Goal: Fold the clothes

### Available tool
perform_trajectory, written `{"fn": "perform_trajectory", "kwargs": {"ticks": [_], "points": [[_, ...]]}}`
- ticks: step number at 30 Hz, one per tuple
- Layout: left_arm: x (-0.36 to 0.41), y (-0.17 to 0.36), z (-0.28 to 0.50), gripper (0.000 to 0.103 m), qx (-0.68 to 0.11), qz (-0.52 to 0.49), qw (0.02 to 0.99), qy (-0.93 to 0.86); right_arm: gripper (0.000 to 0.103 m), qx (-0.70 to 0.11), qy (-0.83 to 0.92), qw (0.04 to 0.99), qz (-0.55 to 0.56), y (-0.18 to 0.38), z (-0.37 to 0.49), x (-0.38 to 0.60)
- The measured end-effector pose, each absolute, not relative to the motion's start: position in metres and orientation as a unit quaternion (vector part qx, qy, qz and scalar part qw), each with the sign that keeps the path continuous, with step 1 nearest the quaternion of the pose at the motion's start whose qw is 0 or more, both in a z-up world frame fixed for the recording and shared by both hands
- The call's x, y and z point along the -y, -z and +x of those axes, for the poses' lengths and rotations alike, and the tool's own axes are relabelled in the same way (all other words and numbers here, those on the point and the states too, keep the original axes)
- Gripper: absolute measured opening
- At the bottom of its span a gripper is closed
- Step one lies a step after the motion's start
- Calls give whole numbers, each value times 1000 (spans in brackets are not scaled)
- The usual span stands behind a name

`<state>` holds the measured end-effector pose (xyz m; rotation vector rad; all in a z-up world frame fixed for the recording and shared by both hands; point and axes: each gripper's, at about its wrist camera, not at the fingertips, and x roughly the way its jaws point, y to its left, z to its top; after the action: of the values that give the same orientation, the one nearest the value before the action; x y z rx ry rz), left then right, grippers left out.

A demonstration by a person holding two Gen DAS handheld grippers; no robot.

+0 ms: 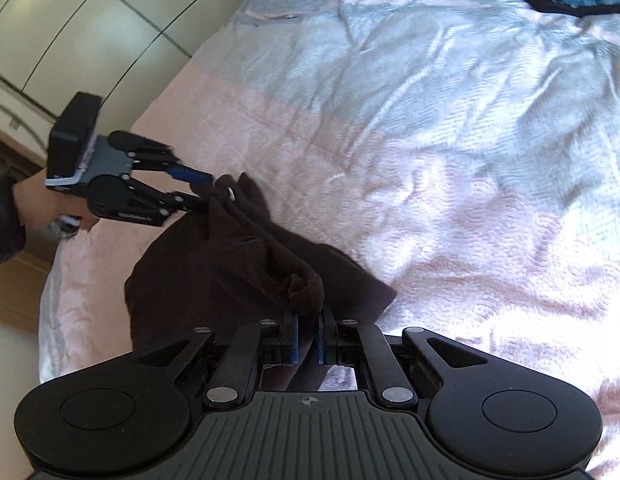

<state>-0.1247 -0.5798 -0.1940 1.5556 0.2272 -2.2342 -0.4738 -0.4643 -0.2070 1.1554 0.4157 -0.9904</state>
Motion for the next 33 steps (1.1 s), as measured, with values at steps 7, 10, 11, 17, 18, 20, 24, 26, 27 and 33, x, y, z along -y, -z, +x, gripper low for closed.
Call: {"fn": "perform_trajectory", "kwargs": {"ticks": [7,10,11,17,18,20,24,26,27,33], "points": [[578,171,-66,32,-162,500,283,803,28,-192,492,680,509,191,-473,452],[567,187,-65,34,-181,507,263,801,42,-187,492,683,506,189,-467,448],[566,195,-68,35,-185,510,256,800,45,-186,489,685,506,189,-464,447],[567,236,-88,34,-204,517,236,797,44,-162,482,675,535,211,-452,455],[569,240,-90,24,-214,515,232,796,39,-149,480,669,547,215,-454,457],[572,239,-92,8,-227,512,232,795,9,-133,477,660,565,221,-457,461],[571,207,-89,3,-199,489,251,811,4,-139,474,669,555,203,-458,463],[573,197,-89,3,-189,480,259,817,4,-138,472,681,543,186,-463,463],[576,199,-90,3,-189,480,260,816,3,-140,474,679,543,190,-464,464],[580,244,-98,4,-213,494,264,801,3,-143,479,665,556,222,-473,473]]}}
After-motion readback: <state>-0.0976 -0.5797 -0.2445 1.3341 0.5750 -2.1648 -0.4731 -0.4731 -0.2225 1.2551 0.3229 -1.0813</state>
